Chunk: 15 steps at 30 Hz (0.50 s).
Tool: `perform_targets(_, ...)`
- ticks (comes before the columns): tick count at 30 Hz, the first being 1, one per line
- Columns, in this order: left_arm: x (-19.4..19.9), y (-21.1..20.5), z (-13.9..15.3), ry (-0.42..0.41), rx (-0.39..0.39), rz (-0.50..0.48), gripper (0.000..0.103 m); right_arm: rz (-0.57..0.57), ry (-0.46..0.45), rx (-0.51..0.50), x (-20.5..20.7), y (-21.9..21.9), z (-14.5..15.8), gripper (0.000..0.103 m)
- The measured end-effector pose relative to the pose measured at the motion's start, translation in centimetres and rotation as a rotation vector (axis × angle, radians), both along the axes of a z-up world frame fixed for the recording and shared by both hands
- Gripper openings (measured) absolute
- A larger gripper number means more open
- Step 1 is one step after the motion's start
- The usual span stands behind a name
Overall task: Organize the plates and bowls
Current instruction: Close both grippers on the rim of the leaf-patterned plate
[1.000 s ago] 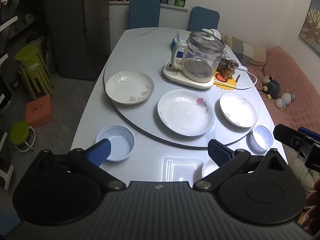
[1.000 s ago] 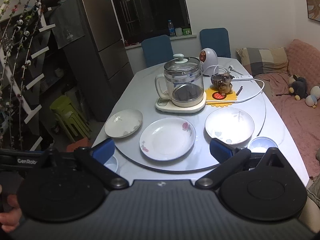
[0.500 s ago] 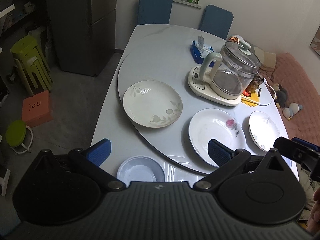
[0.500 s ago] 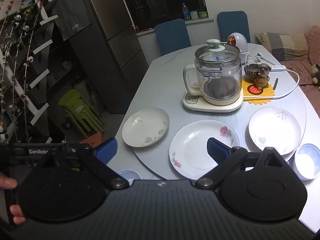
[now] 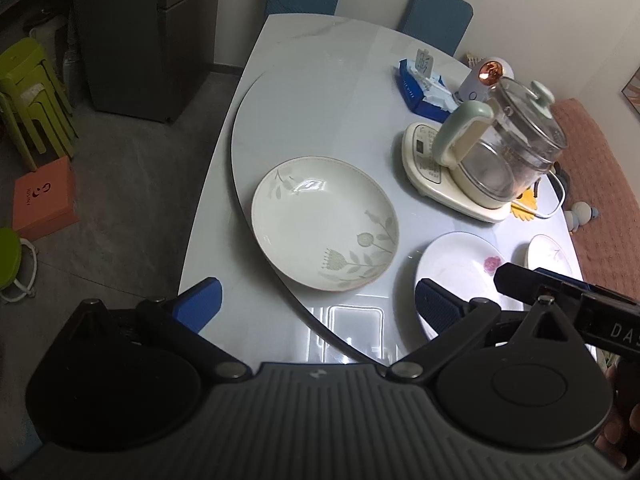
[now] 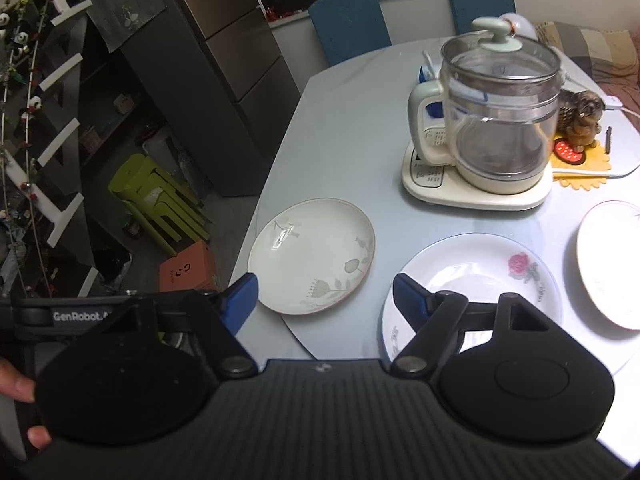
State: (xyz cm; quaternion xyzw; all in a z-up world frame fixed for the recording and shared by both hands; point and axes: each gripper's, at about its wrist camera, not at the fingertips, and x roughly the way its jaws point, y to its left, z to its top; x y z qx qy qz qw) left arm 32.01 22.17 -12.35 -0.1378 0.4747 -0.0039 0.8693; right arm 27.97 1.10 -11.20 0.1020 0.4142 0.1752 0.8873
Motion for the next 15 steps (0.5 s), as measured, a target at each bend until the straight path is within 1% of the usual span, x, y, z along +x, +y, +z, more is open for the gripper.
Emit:
perform_targets(2, 1.4, 0.9, -1.2, 0.013, -0.009, -0.003, 0.102, 0.002, 0.022, -0.01, 1.3, 0.8, -0.9, 0.076)
perform_targets(4, 2.6, 1.7, -2.5, 0.028, -0.01, -0.004, 0.096, 0.008, 0.044, -0.017, 2.7, 1.5, -2.0, 0.076)
perform_targets(6, 4.1, 2.6, -3.9, 0.045, -0.016, -0.002, 0.093, 0.014, 0.063, -0.037, 4.1, 2.0, -2.9, 0.076)
perform_targets(8, 5.4, 3.3, -5.2, 0.058, -0.026, -0.002, 0.092, 0.017, 0.074, -0.052, 5.4, 2.6, -3.7, 0.076)
perform_targets(11, 7.1, 4.4, -7.4, 0.085, -0.066, 0.003, 0.092, 0.015, 0.094, -0.069, 7.4, 3.0, -4.8, 0.075)
perform_targets(15, 9.1, 5.0, -9.4, 0.098, -0.062, -0.002, 0.087, 0.017, 0.12, -0.085, 9.8, 3.6, -6.3, 0.071)
